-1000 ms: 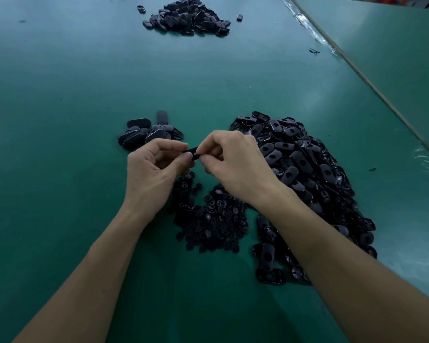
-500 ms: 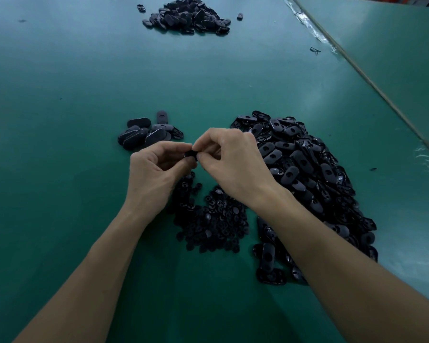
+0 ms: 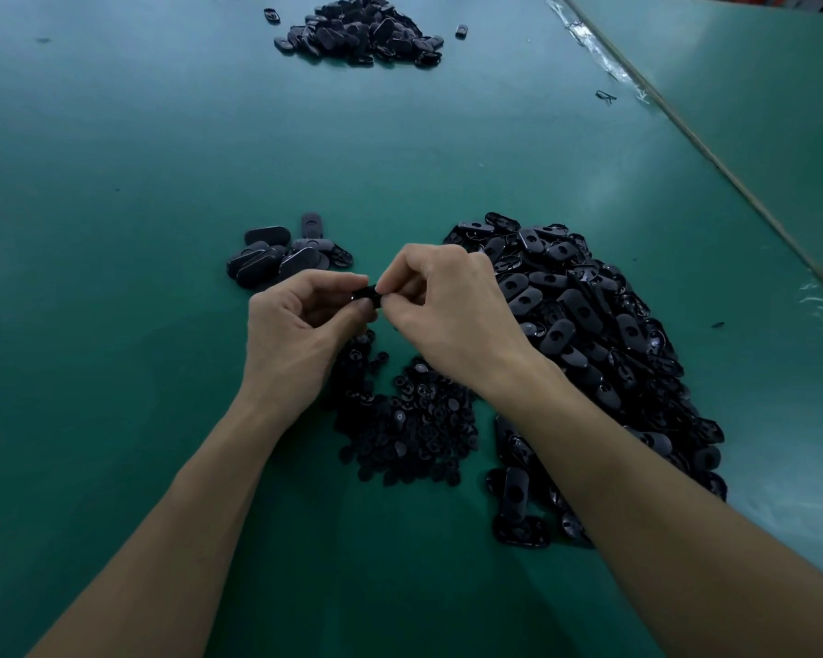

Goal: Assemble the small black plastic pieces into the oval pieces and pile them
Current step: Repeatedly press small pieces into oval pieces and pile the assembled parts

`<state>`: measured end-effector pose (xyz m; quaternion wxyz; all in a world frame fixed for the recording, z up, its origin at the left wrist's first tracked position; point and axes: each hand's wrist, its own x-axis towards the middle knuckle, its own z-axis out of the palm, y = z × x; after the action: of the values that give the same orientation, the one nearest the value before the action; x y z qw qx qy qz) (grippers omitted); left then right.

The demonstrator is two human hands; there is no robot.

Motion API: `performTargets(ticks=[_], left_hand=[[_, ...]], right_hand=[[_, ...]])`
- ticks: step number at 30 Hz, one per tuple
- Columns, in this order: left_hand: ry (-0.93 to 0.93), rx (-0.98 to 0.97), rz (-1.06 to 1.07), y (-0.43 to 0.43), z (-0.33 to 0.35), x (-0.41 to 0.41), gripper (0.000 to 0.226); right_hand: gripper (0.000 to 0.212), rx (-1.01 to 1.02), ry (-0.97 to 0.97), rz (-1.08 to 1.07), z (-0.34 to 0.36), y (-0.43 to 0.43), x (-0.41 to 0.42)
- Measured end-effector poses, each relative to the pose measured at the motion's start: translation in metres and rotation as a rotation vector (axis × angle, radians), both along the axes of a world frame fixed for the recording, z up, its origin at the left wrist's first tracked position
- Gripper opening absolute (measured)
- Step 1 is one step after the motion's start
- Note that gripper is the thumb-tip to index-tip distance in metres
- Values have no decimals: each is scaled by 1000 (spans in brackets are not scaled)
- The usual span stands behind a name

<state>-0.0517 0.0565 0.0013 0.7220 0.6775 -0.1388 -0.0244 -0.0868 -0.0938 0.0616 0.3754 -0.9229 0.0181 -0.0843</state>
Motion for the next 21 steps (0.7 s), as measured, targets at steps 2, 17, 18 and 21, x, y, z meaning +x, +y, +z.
performTargets(ticks=[2,17,18,21], left_hand=[[-2,0,-7,0,0,0,25],[-27,36,-40,3,1,0,21],[-28,42,-42,3,1,0,21],[-35,51,-43,4,0,0,19]], right_hand=[[14,-2,7,12,1,0,0],[15,25,80,45,0,0,0],[15,33,90,50,-1,0,-1],[17,41,101,70,-1,2,-1]])
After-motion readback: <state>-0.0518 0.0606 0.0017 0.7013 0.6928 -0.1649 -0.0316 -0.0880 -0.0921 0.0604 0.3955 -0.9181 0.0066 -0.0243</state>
